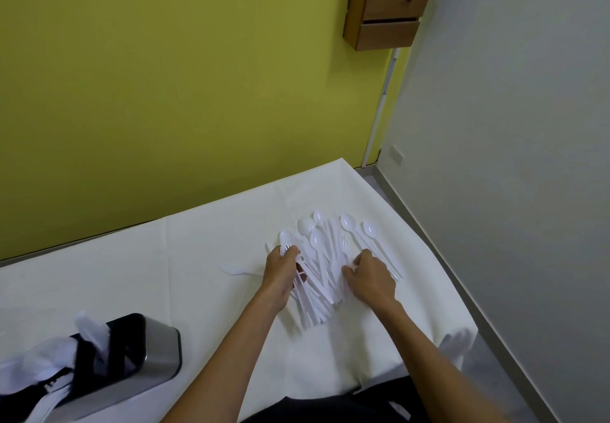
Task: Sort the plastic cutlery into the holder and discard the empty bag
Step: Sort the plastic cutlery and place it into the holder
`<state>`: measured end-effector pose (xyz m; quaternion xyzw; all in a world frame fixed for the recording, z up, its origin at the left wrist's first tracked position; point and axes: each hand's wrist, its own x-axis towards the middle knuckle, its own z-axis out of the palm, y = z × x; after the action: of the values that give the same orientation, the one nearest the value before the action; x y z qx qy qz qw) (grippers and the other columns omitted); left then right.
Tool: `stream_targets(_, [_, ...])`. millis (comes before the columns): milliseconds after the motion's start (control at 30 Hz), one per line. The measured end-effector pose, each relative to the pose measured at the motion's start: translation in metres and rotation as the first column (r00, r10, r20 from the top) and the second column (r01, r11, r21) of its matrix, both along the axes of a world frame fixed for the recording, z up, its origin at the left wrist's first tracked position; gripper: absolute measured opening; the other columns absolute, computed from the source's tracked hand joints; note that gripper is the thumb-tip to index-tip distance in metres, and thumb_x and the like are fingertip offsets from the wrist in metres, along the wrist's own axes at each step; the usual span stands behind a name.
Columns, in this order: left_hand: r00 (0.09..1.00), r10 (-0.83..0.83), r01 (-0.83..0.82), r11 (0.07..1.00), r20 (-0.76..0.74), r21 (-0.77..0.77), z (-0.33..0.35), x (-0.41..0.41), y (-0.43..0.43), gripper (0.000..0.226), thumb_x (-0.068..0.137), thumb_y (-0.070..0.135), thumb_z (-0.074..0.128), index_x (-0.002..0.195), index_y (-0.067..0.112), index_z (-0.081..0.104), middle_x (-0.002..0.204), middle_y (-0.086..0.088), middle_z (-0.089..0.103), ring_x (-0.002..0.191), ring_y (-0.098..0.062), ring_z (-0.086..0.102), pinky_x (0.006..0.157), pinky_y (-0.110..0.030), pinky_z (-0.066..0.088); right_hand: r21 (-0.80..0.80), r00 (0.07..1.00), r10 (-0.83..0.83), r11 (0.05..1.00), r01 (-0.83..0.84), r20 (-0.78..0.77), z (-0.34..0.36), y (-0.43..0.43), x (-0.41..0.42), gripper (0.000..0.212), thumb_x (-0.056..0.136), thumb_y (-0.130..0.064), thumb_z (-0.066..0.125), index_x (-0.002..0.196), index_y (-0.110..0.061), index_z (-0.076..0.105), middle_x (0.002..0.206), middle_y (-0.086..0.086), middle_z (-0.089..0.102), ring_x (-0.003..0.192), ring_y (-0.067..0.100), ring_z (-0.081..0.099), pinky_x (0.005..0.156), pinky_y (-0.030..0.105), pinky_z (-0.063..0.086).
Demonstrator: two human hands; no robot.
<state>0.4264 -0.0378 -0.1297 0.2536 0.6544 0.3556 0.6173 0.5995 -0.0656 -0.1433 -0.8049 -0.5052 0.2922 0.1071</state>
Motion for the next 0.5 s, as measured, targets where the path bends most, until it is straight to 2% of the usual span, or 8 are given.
stream_targets(67, [0.998,0.015,-0.014,1.0,0.066,-0.006,0.002,0.002,-0.003,0.015,0.101,0.012,0.046,0.103,0.007,0.06,0.079,-0.006,0.07,0.067,-0.019,0.069,0.063,-0.03,0.053,-0.013,0.999,0.041,0.999,-0.041,0.019,0.001,0.0,0.001,0.017,0.094,-0.031,0.058,0.097,-0.014,0.059,0.09,0.0,0.064,0.074,0.014,0.056,0.065,0.028,0.045])
stream_targets(167, [0.992,0.012,-0.012,1.0,0.122,-0.003,0.004,0.005,-0.006,0.013,0.103,0.008,0.044,0.104,0.008,0.057,0.089,-0.011,0.071,0.071,-0.021,0.073,0.069,-0.036,0.059,0.035,1.0,-0.016,0.999,0.017,-0.023,0.001,-0.002,0.007,0.013,0.093,-0.032,0.061,0.092,-0.019,0.062,0.084,-0.006,0.063,0.074,0.012,0.056,0.064,0.027,0.042])
stream_targets(300, [0.985,0.055,-0.055,0.998,0.166,-0.003,0.004,0.008,-0.004,0.007,0.102,0.008,0.049,0.104,0.005,0.055,0.079,-0.012,0.058,0.059,-0.021,0.059,0.065,-0.039,0.058,0.129,0.975,-0.084,0.985,0.111,-0.204,0.01,-0.008,0.009,0.012,0.088,-0.034,0.066,0.084,-0.022,0.066,0.078,-0.01,0.067,0.077,0.013,0.063,0.068,0.03,0.052])
stream_targets(400, [0.989,0.088,-0.091,0.996,0.12,0.021,0.004,0.008,-0.001,0.021,0.101,0.023,0.057,0.107,0.003,0.06,0.077,-0.009,0.054,0.064,-0.019,0.056,0.067,-0.036,0.06,0.175,0.91,-0.033,0.978,0.115,-0.414,0.025,-0.013,0.0,0.015,0.089,-0.035,0.068,0.082,-0.023,0.074,0.076,-0.009,0.072,0.072,0.011,0.066,0.067,0.029,0.053])
stream_targets(500, [0.993,0.079,-0.08,0.997,0.085,0.01,0.011,0.008,0.003,0.053,0.092,0.055,0.061,0.116,0.008,0.063,0.098,-0.008,0.07,0.087,-0.024,0.07,0.08,-0.039,0.061,0.141,0.855,0.113,0.989,-0.047,-0.506,0.035,-0.018,-0.018,0.023,0.091,-0.04,0.065,0.082,-0.023,0.077,0.074,-0.004,0.072,0.065,0.009,0.061,0.064,0.028,0.05])
